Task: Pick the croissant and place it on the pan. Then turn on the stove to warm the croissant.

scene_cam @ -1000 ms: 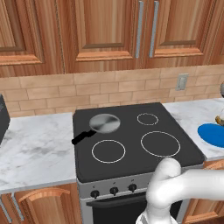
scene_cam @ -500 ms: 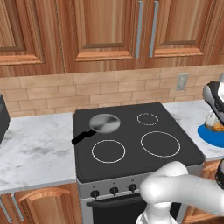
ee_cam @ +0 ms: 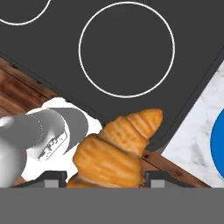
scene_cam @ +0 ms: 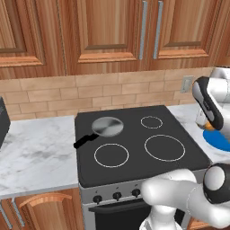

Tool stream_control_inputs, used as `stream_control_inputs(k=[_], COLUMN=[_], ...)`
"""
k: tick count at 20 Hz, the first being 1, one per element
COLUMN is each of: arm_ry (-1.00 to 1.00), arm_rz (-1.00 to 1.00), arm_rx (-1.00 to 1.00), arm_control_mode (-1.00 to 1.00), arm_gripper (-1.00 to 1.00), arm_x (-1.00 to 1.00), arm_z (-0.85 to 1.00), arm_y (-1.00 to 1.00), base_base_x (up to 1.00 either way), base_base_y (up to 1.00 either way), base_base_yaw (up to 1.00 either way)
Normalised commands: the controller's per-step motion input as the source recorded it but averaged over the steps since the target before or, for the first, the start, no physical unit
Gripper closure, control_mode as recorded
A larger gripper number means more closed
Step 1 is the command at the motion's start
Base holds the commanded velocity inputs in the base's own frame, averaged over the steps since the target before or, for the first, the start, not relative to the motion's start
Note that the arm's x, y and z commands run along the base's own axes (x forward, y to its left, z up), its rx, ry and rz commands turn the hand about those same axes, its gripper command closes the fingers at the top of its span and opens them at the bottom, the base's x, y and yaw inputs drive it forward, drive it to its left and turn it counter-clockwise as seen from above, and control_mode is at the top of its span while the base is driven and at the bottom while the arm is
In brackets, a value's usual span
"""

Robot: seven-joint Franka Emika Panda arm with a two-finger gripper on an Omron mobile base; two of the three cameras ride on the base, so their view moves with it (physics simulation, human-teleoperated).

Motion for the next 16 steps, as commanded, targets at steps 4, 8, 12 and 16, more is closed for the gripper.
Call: stream_control_inputs(k=[4,8,12,16], arm_ry=[0.0,0.0,0.0,0.0], arm_rz=[0.0,0.02,0.01,0.0], arm_rx=[0.0,0.0,0.01,0.0], arm_control_mode=[-1.0,-1.0,-1.0,-1.0], arm_gripper=[1.0,1.0,1.0,1.0], arm_x=[0.01,0.04,0.11,0.12], arm_z=[0.19,0.01,0.0,0.0], arm_y=[0.7,0.72,0.4,0.49], base_base_x=[0.0,0.0,0.0,0.0], base_base_y=[0.0,0.0,0.0,0.0], base_base_yaw=[0.0,0.0,0.0,0.0])
